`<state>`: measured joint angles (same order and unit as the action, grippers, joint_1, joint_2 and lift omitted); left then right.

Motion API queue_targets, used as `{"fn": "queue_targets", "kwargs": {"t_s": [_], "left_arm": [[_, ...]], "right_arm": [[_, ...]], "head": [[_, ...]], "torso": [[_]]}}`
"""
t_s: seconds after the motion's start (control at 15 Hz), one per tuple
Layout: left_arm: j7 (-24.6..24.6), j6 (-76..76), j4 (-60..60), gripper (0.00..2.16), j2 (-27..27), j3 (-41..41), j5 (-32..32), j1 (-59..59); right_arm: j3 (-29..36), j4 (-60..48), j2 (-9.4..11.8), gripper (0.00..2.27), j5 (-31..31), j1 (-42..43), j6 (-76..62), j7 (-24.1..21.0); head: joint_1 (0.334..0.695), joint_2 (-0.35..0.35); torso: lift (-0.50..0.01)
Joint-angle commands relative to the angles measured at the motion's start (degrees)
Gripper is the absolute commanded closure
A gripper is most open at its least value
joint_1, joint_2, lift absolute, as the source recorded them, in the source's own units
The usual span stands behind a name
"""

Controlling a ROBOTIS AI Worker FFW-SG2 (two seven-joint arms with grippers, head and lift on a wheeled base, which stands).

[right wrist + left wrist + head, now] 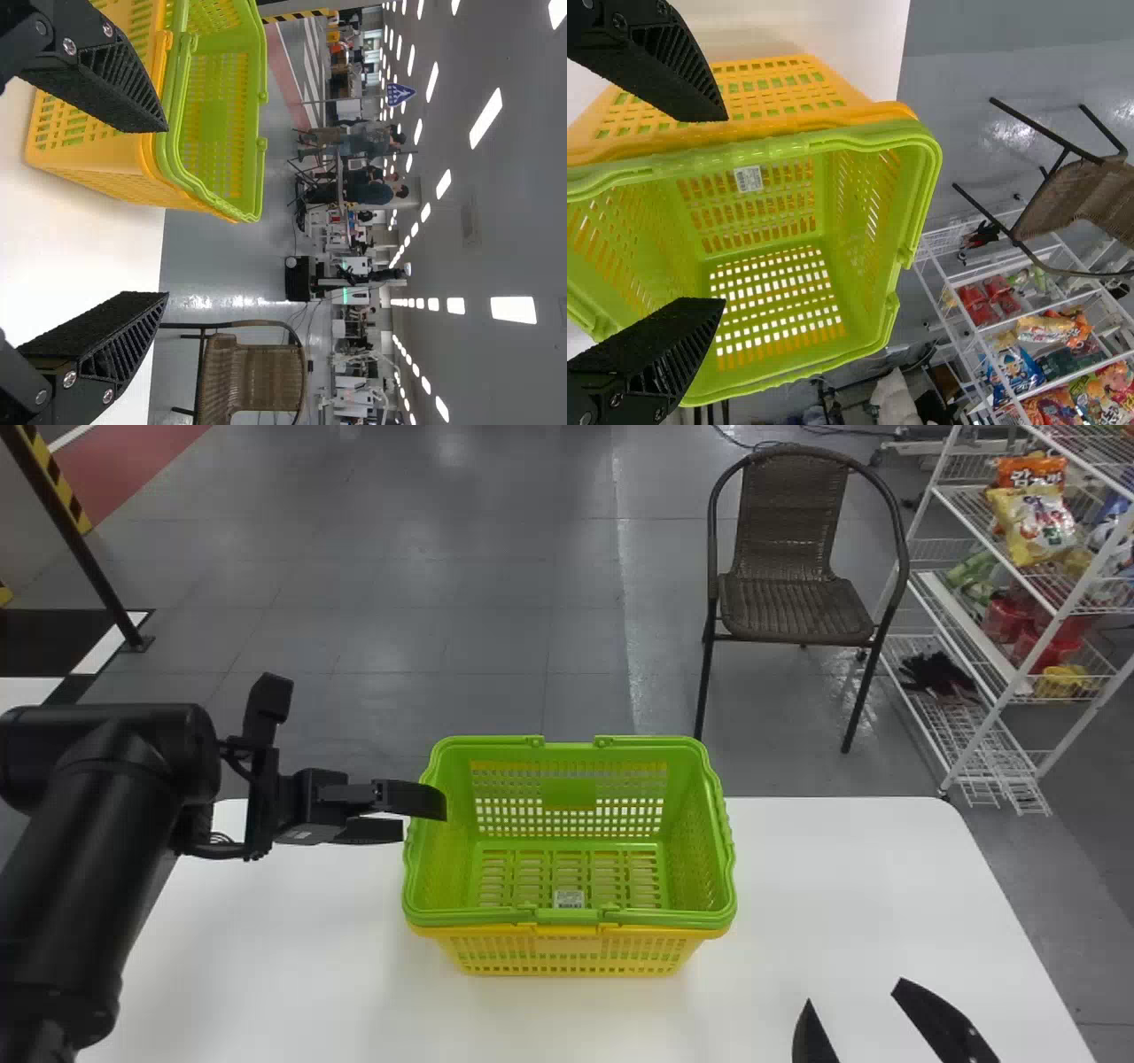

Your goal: Grasp handle with right gripper to insert into left gripper then lift and swing left to center

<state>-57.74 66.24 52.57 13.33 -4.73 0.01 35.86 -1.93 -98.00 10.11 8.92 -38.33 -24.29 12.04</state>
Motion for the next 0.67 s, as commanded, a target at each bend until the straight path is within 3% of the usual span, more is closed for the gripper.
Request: {"fn": "queue_targets", "kwargs": {"t_s": [0.0,0.6], "left_arm": [[-0.35,-0.01,-0.01,0.06,-0.06,-0.01,0.08,0.0],[-2.55,0.69,0.16,0.06,-0.06,-0.54,2.63,0.53]], "right_arm": [[0.0,0.0,0.0,0.17,-0.04,0.01,0.0,0.0],[0.18,0.09,0.0,0.17,0.14,0.01,0.17,-0.09]], "head": [[0.695,0.018],[0.695,0.002]], "torso": [[0.0],[0.0]]}}
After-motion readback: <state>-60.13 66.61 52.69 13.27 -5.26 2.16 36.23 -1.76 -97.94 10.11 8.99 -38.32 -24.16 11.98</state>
